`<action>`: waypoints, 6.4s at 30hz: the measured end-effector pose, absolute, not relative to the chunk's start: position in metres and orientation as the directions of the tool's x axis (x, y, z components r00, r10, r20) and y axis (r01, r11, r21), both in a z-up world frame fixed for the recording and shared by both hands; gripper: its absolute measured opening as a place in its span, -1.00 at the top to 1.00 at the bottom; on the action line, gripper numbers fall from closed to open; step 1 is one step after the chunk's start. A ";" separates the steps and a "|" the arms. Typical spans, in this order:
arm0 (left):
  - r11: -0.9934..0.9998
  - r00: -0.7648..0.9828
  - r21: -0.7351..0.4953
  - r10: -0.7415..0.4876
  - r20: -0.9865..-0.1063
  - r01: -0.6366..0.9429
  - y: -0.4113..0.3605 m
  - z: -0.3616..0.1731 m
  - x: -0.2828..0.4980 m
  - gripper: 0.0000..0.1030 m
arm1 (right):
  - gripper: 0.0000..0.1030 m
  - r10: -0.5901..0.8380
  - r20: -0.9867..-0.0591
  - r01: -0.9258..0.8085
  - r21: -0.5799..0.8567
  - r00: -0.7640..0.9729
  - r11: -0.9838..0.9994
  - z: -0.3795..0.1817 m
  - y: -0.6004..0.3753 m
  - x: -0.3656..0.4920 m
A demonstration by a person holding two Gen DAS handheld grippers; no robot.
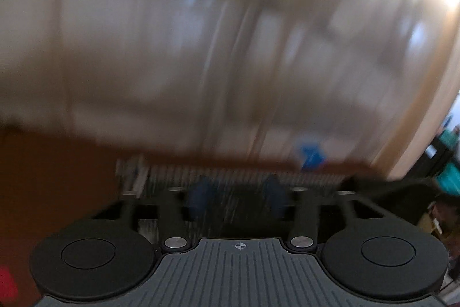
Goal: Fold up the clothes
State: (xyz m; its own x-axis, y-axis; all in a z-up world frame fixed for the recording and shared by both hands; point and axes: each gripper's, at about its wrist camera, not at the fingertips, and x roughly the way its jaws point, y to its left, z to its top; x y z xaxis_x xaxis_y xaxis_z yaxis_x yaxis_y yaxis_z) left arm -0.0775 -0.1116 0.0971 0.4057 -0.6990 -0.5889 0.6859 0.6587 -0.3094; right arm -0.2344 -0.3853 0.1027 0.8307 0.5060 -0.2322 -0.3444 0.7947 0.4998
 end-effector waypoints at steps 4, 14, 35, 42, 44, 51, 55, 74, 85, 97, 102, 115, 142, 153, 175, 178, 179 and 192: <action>0.668 0.267 -0.423 -0.679 -0.684 0.612 -0.122 0.021 -0.053 -0.62 | 0.94 0.503 -0.264 -0.304 0.543 0.823 0.783 0.086 -0.394 -0.253; 0.444 -0.059 -0.482 -0.686 -0.725 0.756 -0.208 -0.082 -0.013 -0.76 | 0.94 0.357 -0.323 -0.108 0.590 0.877 0.800 0.074 -0.394 -0.300; 0.249 -0.173 -0.571 -0.793 -0.583 0.783 -0.242 -0.070 -0.038 1.00 | 0.94 0.177 -0.330 0.075 0.627 0.927 0.776 0.066 -0.403 -0.336; 0.276 0.078 -0.460 -0.912 -0.403 0.844 -0.180 0.058 -0.085 1.00 | 0.93 0.279 -0.182 -0.109 0.621 0.943 0.776 0.106 -0.431 -0.348; 0.293 0.136 -0.422 -0.922 -0.363 0.858 -0.168 0.088 -0.107 1.00 | 0.93 0.311 -0.139 -0.168 0.603 0.940 0.779 0.120 -0.439 -0.355; 0.321 0.241 -0.373 -0.939 -0.245 0.871 -0.141 0.149 -0.172 1.00 | 0.93 0.398 -0.037 -0.322 0.519 0.917 0.791 0.165 -0.465 -0.377; 0.328 0.258 -0.362 -0.939 -0.229 0.873 -0.140 0.162 -0.199 1.00 | 0.93 0.418 -0.001 -0.366 0.481 0.908 0.797 0.181 -0.479 -0.386; 0.520 0.344 -0.427 -0.838 -0.424 0.740 -0.260 0.025 -0.071 0.80 | 0.91 0.373 -0.238 -0.198 0.537 0.897 0.820 0.113 -0.496 -0.201; 0.650 0.260 -0.279 -0.606 -0.752 0.706 -0.358 -0.137 0.018 -0.33 | 0.01 0.076 -0.666 0.247 0.377 0.742 0.892 -0.066 -0.480 -0.031; 0.413 0.034 -0.343 -0.679 -0.733 0.843 -0.333 -0.128 -0.057 -0.66 | -0.27 -0.038 -0.752 0.102 0.039 0.658 0.994 -0.068 -0.424 -0.158; 0.341 -0.085 -0.362 -0.615 -0.784 0.868 -0.334 -0.152 -0.120 -0.66 | -0.27 -0.048 -0.837 -0.005 -0.061 0.546 0.998 -0.106 -0.381 -0.214; 0.408 -0.122 -0.390 -0.545 -0.829 0.826 -0.339 -0.181 -0.208 -0.66 | -0.12 -0.070 -0.880 -0.236 -0.201 0.469 0.951 -0.177 -0.358 -0.262; 0.524 -0.045 -0.395 -0.560 -0.827 0.755 -0.326 -0.192 -0.279 -0.66 | 0.93 0.003 -0.784 -0.385 -0.301 0.620 0.872 -0.183 -0.364 -0.269; 0.326 -0.141 -0.456 -0.665 -0.733 0.828 -0.386 -0.176 -0.337 -0.67 | 0.93 0.244 -0.670 -0.224 0.118 0.701 0.968 -0.016 -0.459 -0.229; 0.289 -0.097 -0.481 -0.771 -0.630 0.828 -0.435 -0.142 -0.344 0.98 | 0.93 0.254 -0.565 -0.252 0.084 0.785 0.964 0.053 -0.477 -0.250; 0.319 0.058 -0.329 -0.789 -0.611 0.889 -0.412 -0.095 -0.331 0.99 | 0.93 0.249 -0.520 -0.246 0.077 0.817 0.966 0.068 -0.484 -0.254; 0.331 0.108 -0.276 -0.794 -0.599 0.902 -0.405 -0.079 -0.326 0.99 | 0.93 0.250 -0.504 -0.244 0.079 0.827 0.966 0.074 -0.486 -0.256; 0.281 0.270 0.110 -0.629 -0.730 0.953 -0.328 -0.054 -0.340 0.80 | 0.93 0.386 -0.637 -0.243 0.303 0.667 0.921 0.014 -0.490 -0.309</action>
State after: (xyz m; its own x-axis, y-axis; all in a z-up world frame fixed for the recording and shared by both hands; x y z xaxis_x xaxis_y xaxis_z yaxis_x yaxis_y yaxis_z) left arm -0.3395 -0.3275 -0.0539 0.2696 -0.6285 -0.7296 0.9533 0.2814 0.1099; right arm -0.3092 -0.4901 0.0142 0.6673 0.3860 -0.6369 -0.2435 0.9213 0.3033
